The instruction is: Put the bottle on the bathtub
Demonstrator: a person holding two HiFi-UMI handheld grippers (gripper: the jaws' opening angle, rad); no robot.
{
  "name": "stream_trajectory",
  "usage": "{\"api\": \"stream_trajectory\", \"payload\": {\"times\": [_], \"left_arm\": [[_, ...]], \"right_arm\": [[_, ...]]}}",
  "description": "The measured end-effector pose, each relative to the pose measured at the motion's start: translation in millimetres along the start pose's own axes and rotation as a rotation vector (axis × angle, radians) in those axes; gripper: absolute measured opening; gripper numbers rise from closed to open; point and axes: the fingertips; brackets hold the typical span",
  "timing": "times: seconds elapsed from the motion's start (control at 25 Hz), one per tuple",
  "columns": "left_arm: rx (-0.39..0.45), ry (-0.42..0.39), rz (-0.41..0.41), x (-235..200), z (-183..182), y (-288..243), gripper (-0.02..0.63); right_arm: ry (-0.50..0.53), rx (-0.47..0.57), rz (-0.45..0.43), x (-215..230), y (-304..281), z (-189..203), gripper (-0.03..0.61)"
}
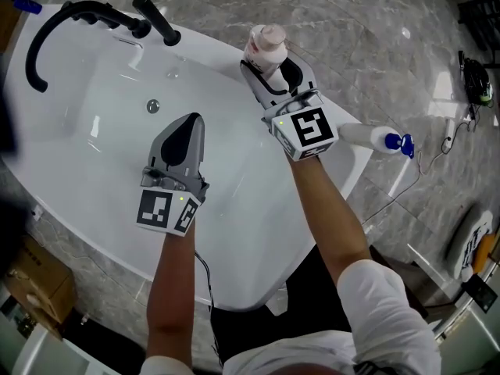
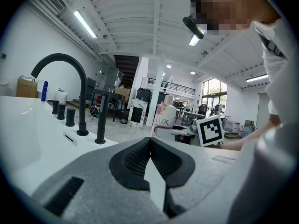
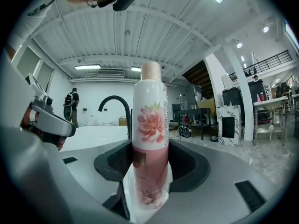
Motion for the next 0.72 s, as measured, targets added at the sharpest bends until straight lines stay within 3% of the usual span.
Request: {"api": "stream_trajectory", "payload": {"times": [0.72], "left_arm": [[-0.018,0.02,-0.002,6,17,7,0.015]], "right_arm": [[0.038,-0.018,-0.032,0,-11,20,0.227]]}}
Point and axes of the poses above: the fingertips, and each gripper's own axes: y backward along the fingers, x to its right, z out of its underside, and after that the axes turned 13 degrees about -y, right-handed
